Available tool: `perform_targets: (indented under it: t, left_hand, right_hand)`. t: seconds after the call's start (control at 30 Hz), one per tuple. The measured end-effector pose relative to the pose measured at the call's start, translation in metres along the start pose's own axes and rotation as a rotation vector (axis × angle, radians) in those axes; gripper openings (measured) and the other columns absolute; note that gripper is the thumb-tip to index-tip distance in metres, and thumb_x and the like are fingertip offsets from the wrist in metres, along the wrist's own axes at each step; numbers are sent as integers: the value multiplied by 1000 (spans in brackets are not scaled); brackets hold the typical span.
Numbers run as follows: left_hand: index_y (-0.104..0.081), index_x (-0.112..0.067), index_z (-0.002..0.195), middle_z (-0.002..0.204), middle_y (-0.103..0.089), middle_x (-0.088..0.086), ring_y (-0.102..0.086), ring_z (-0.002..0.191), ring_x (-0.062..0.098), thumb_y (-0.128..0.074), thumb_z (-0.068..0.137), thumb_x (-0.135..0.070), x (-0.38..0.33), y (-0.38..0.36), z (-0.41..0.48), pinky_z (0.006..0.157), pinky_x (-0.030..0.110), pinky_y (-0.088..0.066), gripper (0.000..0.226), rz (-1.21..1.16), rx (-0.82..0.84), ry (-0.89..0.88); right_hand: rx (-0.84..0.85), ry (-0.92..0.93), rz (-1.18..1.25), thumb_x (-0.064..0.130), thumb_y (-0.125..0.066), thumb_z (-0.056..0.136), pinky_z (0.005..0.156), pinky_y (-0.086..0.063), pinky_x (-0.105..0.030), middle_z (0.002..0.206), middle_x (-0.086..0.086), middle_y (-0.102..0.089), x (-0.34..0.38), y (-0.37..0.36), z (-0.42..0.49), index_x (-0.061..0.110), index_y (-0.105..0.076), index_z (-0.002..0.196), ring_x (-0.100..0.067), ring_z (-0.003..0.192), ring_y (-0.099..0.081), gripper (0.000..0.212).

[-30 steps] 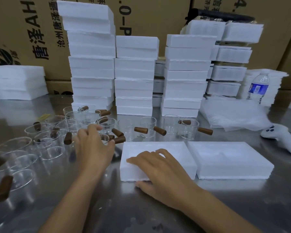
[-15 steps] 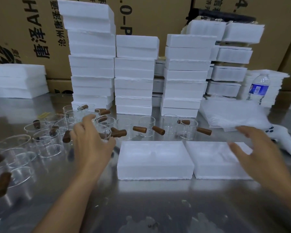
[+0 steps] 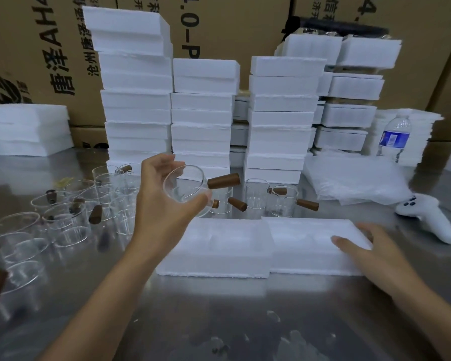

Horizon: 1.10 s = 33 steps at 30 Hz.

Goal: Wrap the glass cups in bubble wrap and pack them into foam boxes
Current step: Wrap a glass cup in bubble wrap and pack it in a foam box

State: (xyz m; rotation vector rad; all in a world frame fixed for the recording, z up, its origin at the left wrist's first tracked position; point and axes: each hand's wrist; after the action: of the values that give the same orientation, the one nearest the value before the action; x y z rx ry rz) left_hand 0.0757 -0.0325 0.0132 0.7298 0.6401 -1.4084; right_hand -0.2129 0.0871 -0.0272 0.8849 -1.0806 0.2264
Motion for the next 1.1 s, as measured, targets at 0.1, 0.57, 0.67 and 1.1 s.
perform_targets:
  t: [0.1,0.57,0.67,1.1]
  left_hand:
    - [-40,-39,107,113,-55,-10,-58,99,-6,-82,67,-7,-10,-6,3,91,17,-47,66,-38,47,7]
    - [-45,-41,110,108,-63,-9,-63,95,0,-90,58,-20,-14,-57,16,81,21,-53,72,-127,256,134]
    - [-47,-39,111,105,-65,-8,-65,92,2,-87,48,-37,-17,-68,16,79,25,-55,76,-193,248,201]
    - [-57,-11,120,110,-71,7,-69,100,21,-84,50,-37,9,-73,4,83,28,-56,79,-635,455,635]
  right_hand:
    - [49,5,31,30,-70,82,81,-35,-29,111,3,-45,10,-16,-3,17,-43,131,-16,96,-46,58]
    - [198,449,415,60,-48,75,65,-45,-7,91,16,-64,103,-45,11,43,-54,107,8,84,-61,37]
    - [296,466,507,31,-56,89,57,-46,-12,68,8,-68,109,-55,12,24,-64,93,-4,61,-63,11]
    - [417,143,702,30,-52,94,42,-37,-18,47,3,-49,95,-57,36,8,-63,73,-8,41,-42,32]
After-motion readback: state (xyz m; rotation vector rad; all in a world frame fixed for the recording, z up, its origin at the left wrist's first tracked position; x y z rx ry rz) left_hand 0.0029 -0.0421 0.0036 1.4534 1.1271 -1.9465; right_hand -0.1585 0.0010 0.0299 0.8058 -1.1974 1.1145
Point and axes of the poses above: each hand's wrist, its own z-axis towards the middle knuckle, its own y-axis out of the back of the hand, x = y × z
